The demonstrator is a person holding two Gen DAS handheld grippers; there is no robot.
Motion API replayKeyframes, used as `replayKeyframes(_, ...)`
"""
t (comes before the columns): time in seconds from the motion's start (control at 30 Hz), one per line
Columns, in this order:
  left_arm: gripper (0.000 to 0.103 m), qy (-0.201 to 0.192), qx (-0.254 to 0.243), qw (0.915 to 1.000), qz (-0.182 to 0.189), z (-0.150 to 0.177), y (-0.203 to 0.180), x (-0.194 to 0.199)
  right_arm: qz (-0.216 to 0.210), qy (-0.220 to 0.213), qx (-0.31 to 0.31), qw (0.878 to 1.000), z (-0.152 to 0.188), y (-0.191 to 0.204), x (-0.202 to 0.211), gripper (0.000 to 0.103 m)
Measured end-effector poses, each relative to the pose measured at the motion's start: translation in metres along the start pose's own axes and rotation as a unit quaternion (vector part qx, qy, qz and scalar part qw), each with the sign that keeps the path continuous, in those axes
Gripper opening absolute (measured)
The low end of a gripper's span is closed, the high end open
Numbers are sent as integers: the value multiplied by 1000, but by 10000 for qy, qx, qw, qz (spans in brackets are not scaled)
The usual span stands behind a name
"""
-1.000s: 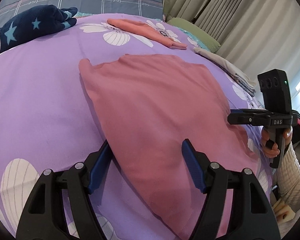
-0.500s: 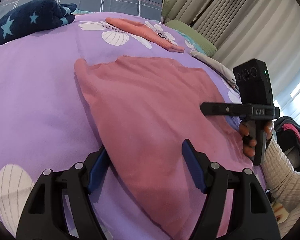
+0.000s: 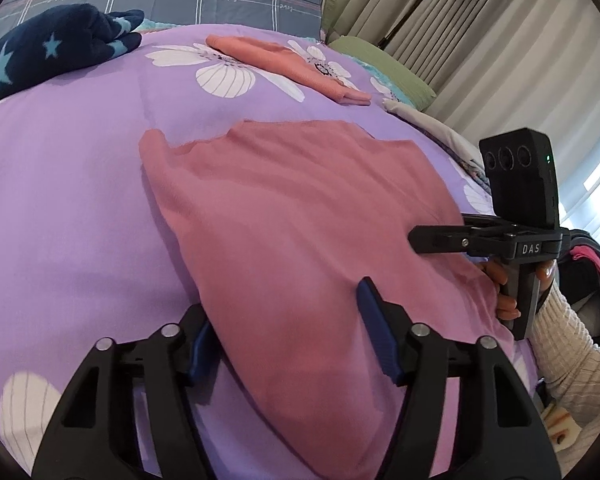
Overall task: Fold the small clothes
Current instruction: 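Lift the folded pink shirt off the bedspread with both grippers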
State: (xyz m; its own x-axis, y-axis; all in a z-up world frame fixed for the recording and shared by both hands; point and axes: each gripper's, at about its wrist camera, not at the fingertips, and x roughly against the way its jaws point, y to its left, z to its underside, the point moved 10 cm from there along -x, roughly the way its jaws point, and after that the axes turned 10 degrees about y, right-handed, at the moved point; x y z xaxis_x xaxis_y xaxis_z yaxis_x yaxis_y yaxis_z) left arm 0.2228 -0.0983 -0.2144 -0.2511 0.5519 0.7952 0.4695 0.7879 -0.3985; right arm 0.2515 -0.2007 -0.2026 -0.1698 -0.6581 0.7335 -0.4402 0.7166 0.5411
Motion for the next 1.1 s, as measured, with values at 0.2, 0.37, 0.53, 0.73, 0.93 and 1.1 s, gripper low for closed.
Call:
replayKeyframes(0.2,38,-58,-293,9975,-634,-1,-10,1,334,-142,-26,9993,0,8,-2,34)
replayKeyframes(0.37,22,-604,-571,9948,-589,-6,-42,36,888,-685,289,9933,6,43,32,22)
replayKeyframes(0.53,21,-1202,-1172,9835,-678,-16,-100,95,1472,-1455,767,9753,17,91,103,22)
replayKeyframes(0.73,21,-1838,-1900,9621,-665,-27,-179,144,2418,-2492,1104,9312,43,136,194,22)
replayKeyframes(0.93,21,-1907,-2408,9502,-525,-47,-248,138,2867,-3019,1011,9036,69,136,262,22)
replayKeyframes(1.1,22,-1870,-2927,9361,-552,-68,-301,115,3178,-3200,820,8888,80,107,307,22)
